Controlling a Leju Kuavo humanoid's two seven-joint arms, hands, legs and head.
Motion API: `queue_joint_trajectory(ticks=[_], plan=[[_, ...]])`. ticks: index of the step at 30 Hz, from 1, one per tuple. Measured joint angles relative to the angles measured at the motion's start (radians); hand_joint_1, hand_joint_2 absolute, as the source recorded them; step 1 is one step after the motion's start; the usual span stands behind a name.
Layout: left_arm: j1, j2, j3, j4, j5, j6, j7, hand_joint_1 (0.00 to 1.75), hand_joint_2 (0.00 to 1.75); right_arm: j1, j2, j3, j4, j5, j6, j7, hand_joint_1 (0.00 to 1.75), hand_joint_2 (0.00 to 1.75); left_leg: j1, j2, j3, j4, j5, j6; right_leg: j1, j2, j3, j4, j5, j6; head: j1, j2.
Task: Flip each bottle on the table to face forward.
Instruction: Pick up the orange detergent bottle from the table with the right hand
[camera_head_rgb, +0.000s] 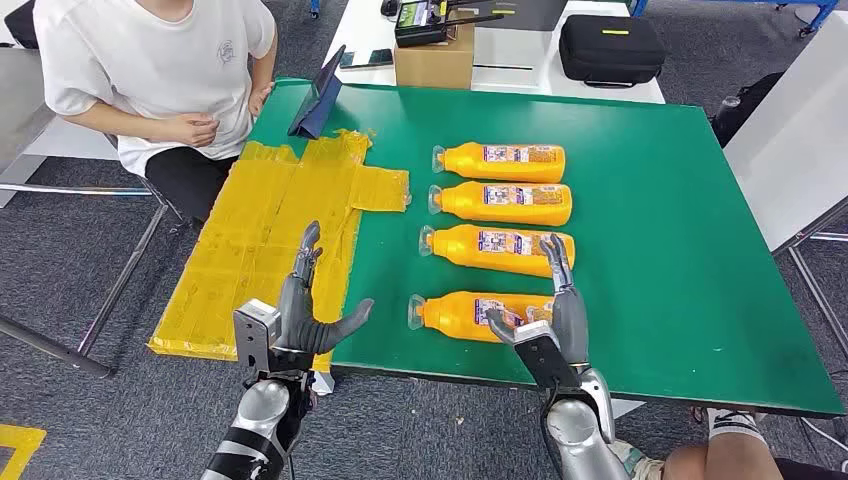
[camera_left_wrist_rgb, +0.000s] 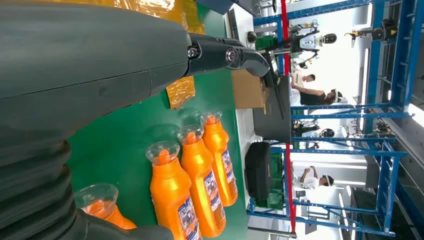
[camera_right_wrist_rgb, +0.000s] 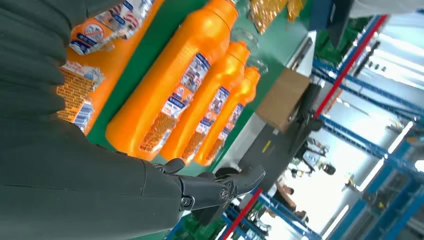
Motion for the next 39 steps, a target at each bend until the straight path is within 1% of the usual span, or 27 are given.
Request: queue_joint_trajectory(ticks=[9, 13, 16, 21, 26, 32, 39], plan=[[-0.005, 0.0, 0.009, 0.005, 0.003, 0.005, -0.001, 0.0, 1.75, -0.001, -0.008, 0.024, 0.028, 0.023, 0.047, 0.037, 0.0, 1.75, 0.0, 0.0, 0.0, 0.0, 0.0, 0.0, 0.0, 0.0, 0.0, 0.0, 0.0, 0.0, 0.0, 0.0], [-0.018, 0.002, 0.025, 0.02, 0.005, 0.018, -0.008, 0.0, 1.75, -0.013, -0.015, 0.05, 0.048, 0.09, 0.083, 0.104, 0.0, 1.75, 0.0, 0.0, 0.0, 0.0, 0.0, 0.0, 0.0, 0.0, 0.0, 0.0, 0.0, 0.0, 0.0, 0.0], [-0.023, 0.004, 0.034, 0.025, 0.005, 0.016, -0.009, 0.0, 1.75, -0.032, -0.035, 0.085, 0.07, 0.167, 0.116, 0.157, 0.0, 1.75, 0.0, 0.0, 0.0, 0.0, 0.0, 0.0, 0.0, 0.0, 0.0, 0.0, 0.0, 0.0, 0.0, 0.0], [-0.025, 0.008, 0.054, 0.028, 0.005, 0.011, -0.009, 0.0, 1.75, -0.066, -0.08, 0.137, 0.093, 0.24, 0.167, 0.216, 0.0, 1.75, 0.0, 0.0, 0.0, 0.0, 0.0, 0.0, 0.0, 0.0, 0.0, 0.0, 0.0, 0.0, 0.0, 0.0], [-0.025, 0.012, 0.075, 0.029, 0.002, 0.012, -0.01, 0.0, 1.75, -0.1, -0.121, 0.176, 0.099, 0.298, 0.235, 0.33, 0.0, 1.75, 0.0, 0.0, 0.0, 0.0, 0.0, 0.0, 0.0, 0.0, 0.0, 0.0, 0.0, 0.0, 0.0, 0.0], [-0.024, 0.016, 0.092, 0.029, 0.001, 0.016, -0.01, 0.0, 1.75, -0.127, -0.152, 0.206, 0.106, 0.349, 0.245, 0.382, 0.0, 1.75, 0.0, 0.0, 0.0, 0.0, 0.0, 0.0, 0.0, 0.0, 0.0, 0.0, 0.0, 0.0, 0.0, 0.0], [-0.023, 0.016, 0.105, 0.029, -0.002, 0.017, -0.009, 0.0, 1.75, -0.144, -0.175, 0.229, 0.111, 0.375, 0.243, 0.41, 0.0, 1.75, 0.0, 0.0, 0.0, 0.0, 0.0, 0.0, 0.0, 0.0, 0.0, 0.0, 0.0, 0.0, 0.0, 0.0]])
